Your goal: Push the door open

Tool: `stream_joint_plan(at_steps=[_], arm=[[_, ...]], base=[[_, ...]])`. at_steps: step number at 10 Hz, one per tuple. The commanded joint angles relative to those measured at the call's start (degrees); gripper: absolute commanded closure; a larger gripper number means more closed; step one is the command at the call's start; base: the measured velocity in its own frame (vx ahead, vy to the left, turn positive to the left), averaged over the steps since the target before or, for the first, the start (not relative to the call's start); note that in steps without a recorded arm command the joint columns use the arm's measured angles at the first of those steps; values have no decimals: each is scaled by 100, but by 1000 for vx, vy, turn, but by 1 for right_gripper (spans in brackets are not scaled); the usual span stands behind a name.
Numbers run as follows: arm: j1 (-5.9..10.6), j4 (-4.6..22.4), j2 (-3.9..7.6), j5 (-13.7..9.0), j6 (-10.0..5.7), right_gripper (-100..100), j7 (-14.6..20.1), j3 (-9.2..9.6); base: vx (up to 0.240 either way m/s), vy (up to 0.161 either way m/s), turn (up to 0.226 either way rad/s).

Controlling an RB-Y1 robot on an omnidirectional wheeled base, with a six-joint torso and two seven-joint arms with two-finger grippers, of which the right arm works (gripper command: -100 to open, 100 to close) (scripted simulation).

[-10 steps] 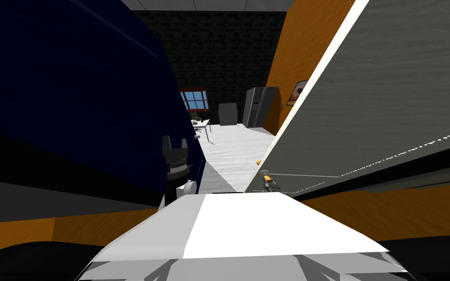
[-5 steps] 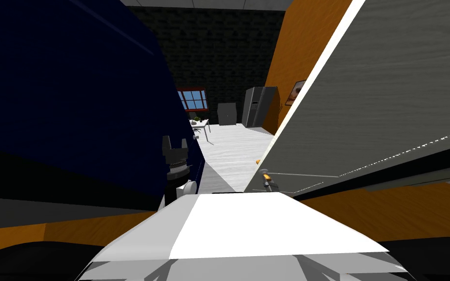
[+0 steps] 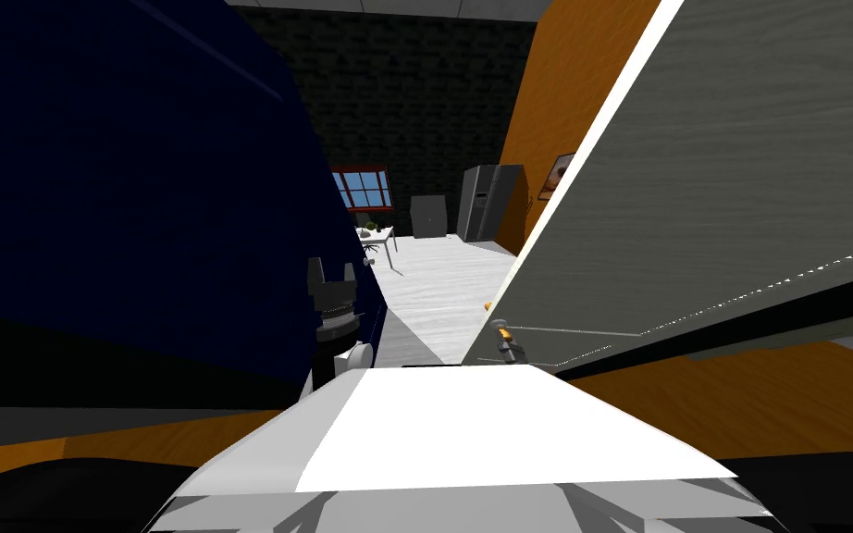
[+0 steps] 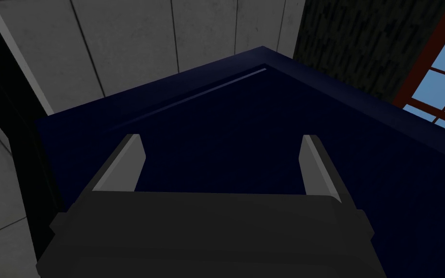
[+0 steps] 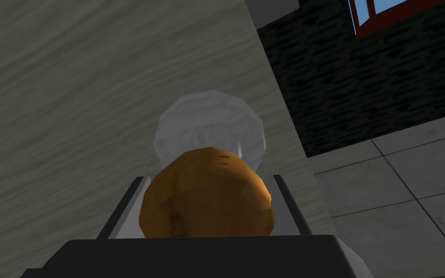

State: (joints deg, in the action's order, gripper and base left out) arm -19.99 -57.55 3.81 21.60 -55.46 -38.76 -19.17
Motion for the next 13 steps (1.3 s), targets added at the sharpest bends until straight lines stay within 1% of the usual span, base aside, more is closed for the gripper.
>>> stream_joint_plan(at_steps=[1, 2, 3, 4, 5, 6, 7, 8, 9, 10, 11, 12, 13], arm=[[51, -13, 27, -94, 35, 100, 286, 8], [93, 14, 36, -160, 53, 100, 437, 45], [93, 14, 36, -160, 53, 100, 527, 45], [136, 42, 45, -226, 72, 100, 721, 81], [136, 42, 45, -226, 72, 100, 758, 81], [184, 73, 53, -302, 93, 100, 979, 123], [184, 73, 53, -302, 93, 100, 994, 123], [233, 105, 61, -378, 114, 100, 1231, 165], [282, 137, 68, -455, 136, 100, 1372, 207], [282, 137, 68, -455, 136, 100, 1468, 207], [332, 169, 76, -532, 157, 100, 1672, 250], [332, 169, 76, -532, 157, 100, 1705, 250], [384, 203, 82, -614, 180, 100, 1938, 295]], base=[[32, 2, -55], [51, 2, -77], [32, 0, -19], [32, -2, -35], [37, -3, -17], [42, -9, -45], [34, -5, -22], [37, -6, -61], [54, -3, -100], [43, 7, -25], [49, 1, -51], [36, 1, -18], [41, 0, -70]])
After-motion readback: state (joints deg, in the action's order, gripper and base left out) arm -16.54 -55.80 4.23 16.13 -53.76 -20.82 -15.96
